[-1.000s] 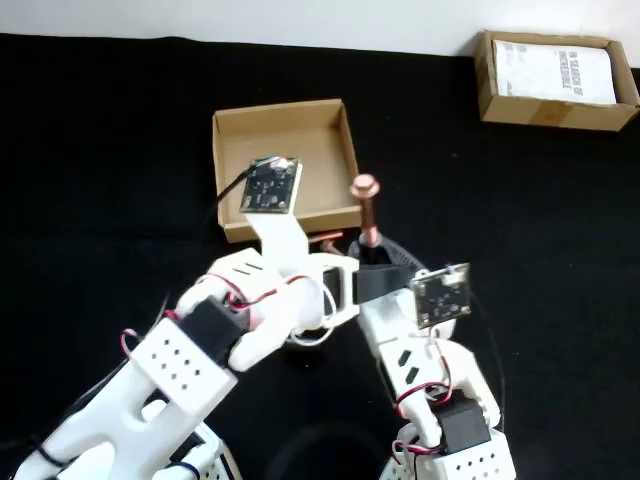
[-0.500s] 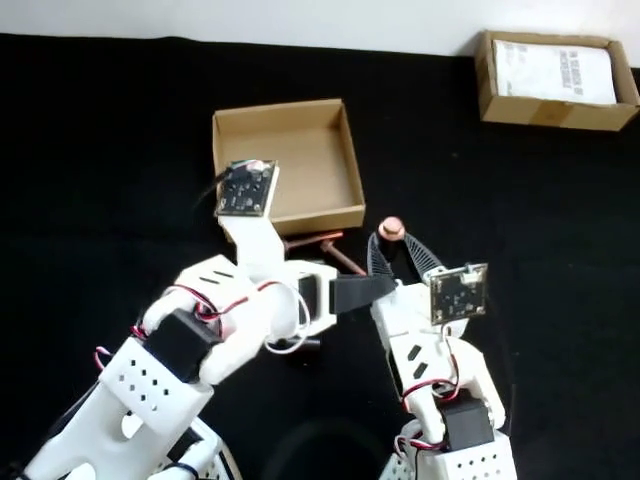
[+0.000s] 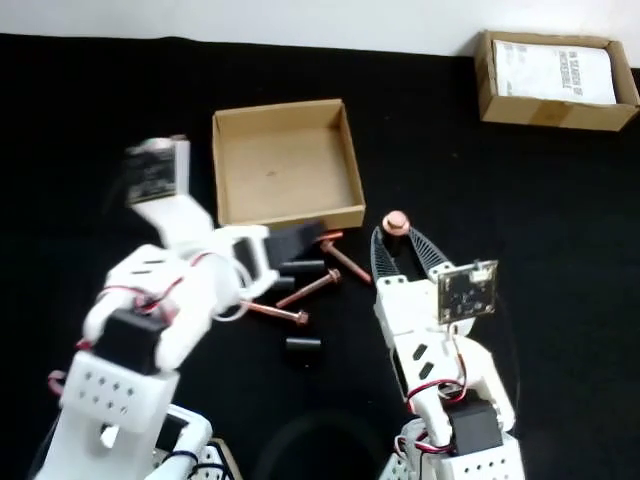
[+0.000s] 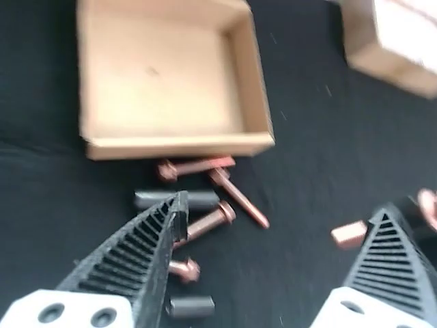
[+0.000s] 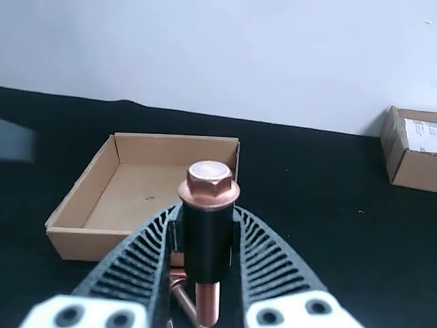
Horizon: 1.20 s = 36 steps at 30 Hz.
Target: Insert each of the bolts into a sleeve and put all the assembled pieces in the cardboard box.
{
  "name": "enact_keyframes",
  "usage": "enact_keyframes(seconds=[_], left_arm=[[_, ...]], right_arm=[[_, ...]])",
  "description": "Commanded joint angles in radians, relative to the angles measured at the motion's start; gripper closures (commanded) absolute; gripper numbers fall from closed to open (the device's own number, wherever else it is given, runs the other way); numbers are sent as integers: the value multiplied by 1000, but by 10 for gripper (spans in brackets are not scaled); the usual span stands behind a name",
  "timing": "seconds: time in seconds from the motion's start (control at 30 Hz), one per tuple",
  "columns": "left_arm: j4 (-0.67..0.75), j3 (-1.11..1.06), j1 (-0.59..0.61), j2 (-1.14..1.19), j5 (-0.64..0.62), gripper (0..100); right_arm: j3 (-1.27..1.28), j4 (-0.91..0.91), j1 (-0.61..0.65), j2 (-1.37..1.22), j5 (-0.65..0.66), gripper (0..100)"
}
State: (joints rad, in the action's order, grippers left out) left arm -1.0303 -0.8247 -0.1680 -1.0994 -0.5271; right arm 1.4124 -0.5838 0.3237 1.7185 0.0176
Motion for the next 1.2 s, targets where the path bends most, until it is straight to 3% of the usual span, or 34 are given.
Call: enact_keyframes(seconds=[0.0,0.37,0.6,0.77,0.93,1.17], left_arm=[[-5,-50,94,-153,54,614],[0,-450,274,-725,72,614],[3,-527,326,-705,72,612],[3,-625,341,-705,68,611],[11,-708,453,-705,66,611],[206,-871,581,-704,66,614]], right_arm=[[-213,-4,-39,-150,-9,992],[-641,-4,-36,-742,-5,992],[-941,-5,10,-1106,6,992],[-1106,-5,85,-1362,138,992],[-1259,-5,122,-1580,279,992],[-1445,-5,151,-1802,537,992]])
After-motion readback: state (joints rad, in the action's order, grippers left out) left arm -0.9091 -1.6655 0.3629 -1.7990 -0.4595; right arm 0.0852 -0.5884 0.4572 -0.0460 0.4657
